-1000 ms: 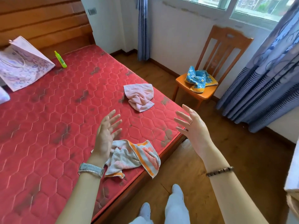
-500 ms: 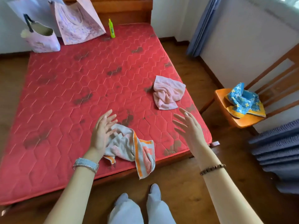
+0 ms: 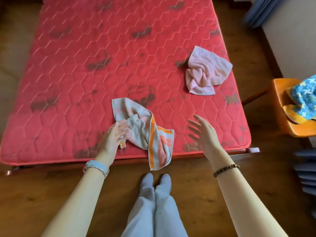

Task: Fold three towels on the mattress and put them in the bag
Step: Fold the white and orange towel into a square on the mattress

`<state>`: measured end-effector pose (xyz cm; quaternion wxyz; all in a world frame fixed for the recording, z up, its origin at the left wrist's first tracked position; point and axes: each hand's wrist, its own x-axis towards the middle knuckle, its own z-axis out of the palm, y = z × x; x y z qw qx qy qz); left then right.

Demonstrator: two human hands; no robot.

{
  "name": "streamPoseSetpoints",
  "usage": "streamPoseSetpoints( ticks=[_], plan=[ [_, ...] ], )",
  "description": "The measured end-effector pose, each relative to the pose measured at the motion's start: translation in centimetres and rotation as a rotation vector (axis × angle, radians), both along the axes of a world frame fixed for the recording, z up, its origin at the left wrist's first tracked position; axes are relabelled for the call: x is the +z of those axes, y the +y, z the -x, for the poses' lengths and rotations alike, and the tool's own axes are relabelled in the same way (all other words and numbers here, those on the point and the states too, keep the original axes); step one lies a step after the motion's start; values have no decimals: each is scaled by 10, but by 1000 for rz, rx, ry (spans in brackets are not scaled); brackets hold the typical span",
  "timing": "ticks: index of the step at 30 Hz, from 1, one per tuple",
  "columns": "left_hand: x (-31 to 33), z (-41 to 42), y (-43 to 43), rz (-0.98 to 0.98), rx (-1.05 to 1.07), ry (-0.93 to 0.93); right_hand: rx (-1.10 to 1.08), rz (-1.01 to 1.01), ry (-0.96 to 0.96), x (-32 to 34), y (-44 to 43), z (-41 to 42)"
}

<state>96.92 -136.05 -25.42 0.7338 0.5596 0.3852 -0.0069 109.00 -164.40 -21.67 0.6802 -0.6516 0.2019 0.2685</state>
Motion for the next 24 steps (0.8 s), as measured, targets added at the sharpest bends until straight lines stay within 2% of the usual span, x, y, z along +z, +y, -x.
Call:
streamPoseSetpoints(
  ticks=[5,9,15,24],
  plan=[
    [-83,-14,-1,25,18,55,-1,-27,61,-78,9,-2],
    [-138,-28,-12,55,32,57,14,39,52,-133,15,-4],
    [-210,-34,-30,92,-54,86,7,95,138,-207,19,2],
    [-247,-45,-48,-138,-357,203,-65,36,270,-275,23,7]
  ],
)
